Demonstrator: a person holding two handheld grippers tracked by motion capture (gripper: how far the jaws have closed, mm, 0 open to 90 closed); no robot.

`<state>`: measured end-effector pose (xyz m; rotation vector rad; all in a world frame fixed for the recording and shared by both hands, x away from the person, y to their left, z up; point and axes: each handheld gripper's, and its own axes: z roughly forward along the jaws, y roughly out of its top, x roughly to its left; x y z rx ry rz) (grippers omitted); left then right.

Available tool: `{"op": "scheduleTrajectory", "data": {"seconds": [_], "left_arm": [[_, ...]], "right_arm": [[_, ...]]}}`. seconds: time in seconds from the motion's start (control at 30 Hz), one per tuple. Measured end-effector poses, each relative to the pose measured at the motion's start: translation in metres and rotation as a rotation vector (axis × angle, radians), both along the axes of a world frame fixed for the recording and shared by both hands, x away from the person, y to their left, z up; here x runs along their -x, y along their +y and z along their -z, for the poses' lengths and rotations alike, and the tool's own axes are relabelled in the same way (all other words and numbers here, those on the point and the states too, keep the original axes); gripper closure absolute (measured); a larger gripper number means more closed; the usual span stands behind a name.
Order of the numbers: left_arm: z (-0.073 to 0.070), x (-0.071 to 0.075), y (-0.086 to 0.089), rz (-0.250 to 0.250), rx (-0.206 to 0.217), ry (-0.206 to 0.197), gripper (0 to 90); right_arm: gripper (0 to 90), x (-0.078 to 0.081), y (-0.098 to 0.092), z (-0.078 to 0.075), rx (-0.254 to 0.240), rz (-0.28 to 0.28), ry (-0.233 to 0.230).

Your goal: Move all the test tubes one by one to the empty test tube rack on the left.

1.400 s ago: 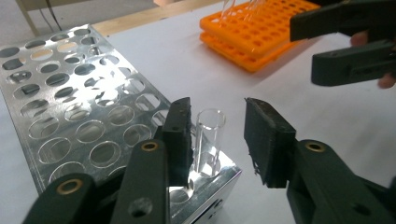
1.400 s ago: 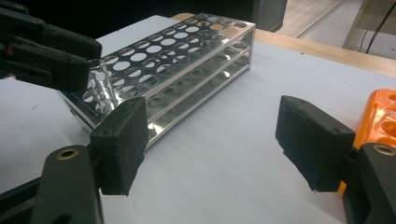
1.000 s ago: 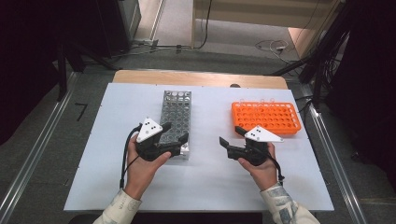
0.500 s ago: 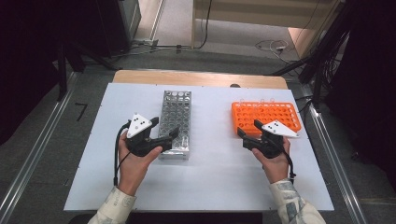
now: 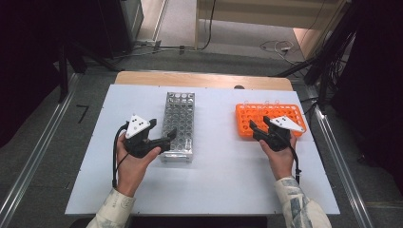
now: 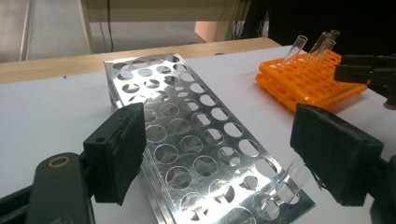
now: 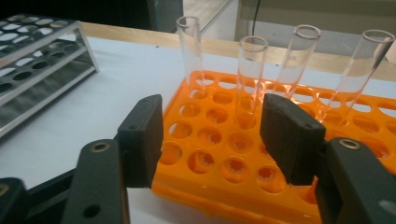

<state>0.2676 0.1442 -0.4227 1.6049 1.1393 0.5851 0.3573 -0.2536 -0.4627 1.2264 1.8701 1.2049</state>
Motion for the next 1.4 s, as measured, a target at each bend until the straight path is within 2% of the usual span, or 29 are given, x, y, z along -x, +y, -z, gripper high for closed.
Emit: {"op": "scheduleTrajectory", "data": {"seconds": [0.17,0.3,0.6,0.7,1.07,1.4], "left_arm": [[-0.001,0.000,0.000,0.000,-0.007,-0.003,19.0],[0.000,-0.001,-0.001,0.007,-0.010,0.002,19.1],[0.000,0.000,-0.003,0.010,-0.006,0.003,19.3],[-0.001,0.000,-0.002,0.010,-0.004,0.000,19.3],[0.000,0.000,-0.002,0.011,0.000,0.003,19.3],[0.000,-0.001,-0.001,0.009,0.006,0.006,19.3]], "right_arm": [[42.7,-0.014,-0.001,0.002,0.003,0.017,0.009],[44.9,-0.024,0.000,0.006,0.023,0.032,0.025],[55.6,-0.038,0.000,0.010,0.055,0.040,0.035],[60.1,-0.042,-0.001,0.012,0.047,0.042,0.043],[70.9,-0.048,-0.001,0.013,0.051,0.025,0.058],[73.2,-0.047,-0.002,0.008,0.058,0.030,0.047]]}}
